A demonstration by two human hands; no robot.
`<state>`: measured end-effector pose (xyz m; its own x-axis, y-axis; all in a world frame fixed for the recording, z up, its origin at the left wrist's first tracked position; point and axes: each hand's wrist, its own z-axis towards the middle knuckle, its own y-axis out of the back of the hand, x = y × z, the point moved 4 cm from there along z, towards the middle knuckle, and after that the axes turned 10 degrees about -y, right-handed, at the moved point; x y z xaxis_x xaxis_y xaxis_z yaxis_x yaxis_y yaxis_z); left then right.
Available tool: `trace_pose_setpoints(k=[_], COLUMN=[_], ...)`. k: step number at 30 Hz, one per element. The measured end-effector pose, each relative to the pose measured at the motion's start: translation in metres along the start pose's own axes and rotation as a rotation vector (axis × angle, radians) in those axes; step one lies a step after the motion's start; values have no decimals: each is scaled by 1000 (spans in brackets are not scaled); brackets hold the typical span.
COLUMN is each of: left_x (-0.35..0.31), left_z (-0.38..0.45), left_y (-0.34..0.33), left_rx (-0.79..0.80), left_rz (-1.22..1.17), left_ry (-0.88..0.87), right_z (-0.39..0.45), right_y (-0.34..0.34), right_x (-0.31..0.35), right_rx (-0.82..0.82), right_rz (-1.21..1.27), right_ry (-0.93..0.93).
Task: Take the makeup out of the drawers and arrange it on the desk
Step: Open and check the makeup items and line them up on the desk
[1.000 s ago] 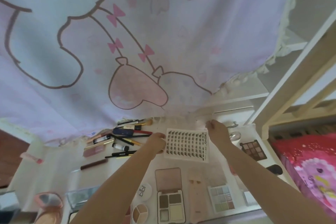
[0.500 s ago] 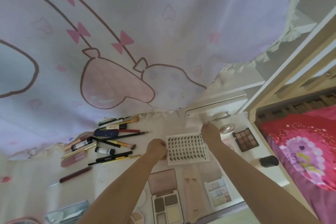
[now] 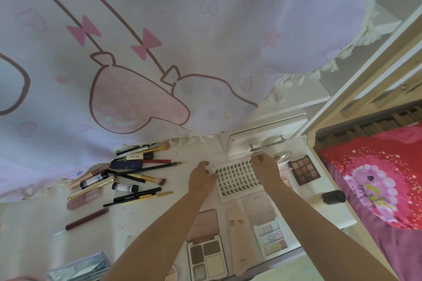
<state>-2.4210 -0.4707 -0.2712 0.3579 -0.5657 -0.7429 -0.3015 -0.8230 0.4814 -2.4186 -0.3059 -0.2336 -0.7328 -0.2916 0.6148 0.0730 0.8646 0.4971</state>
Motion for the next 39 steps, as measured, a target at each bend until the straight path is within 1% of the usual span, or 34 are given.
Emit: trace_pose_setpoints(k=[3,5,7,10,14,16,19,21,22,23,25,27,30,32,35,39], left_x=[-10,-11,-10,-11,-13,-13,-13,-13,-13,-12,-14,-16,-17,-16,-15,-16], left_z=[-2,-1,3,7,6,5,2,1,1,1,2,2,-3,-5,-8,-10], left_y=[4,5,6,8,6,6,7,7,7,8,9,7,2,-1,-3,-5], left_rx=[-25,-16,-12,-32,-49,-63,-75,-85,-96,-105,-101,-71,-25,-17,-24,-33], left_rz=[60,82,136,132,116,104,71,90,112,129,147,138,127,123,115,133], left_ry=[-212,-264,-284,-279,-259,-261,-263,-280,-277,-268,-245,-216,-166,-148,-131,-117], right_z=[-3,-7,-10,-13,-16,-22,-37,-48,-53,-57,-65,-75,-83,-83,-79,-75], right_y=[4,8,11,13,16,20,30,35,35,33,24,18,9,7,4,6], right_x=[2,3,3,2,-7,-16,-41,-63,-74,-85,-108,-124,-136,-139,-137,-134], right_rx=[-20,-30,-7,24,50,33,-55,-67,-50,-22,38,48,-9,-41,-93,-94], right_rz=[-18,-59,-53,-29,-109,-174,-283,-326,-381,-496,-797,-955,-925,-894,-812,-807], right_ry=[63,115,135,135,135,186,278,270,255,232,165,144,174,168,220,172])
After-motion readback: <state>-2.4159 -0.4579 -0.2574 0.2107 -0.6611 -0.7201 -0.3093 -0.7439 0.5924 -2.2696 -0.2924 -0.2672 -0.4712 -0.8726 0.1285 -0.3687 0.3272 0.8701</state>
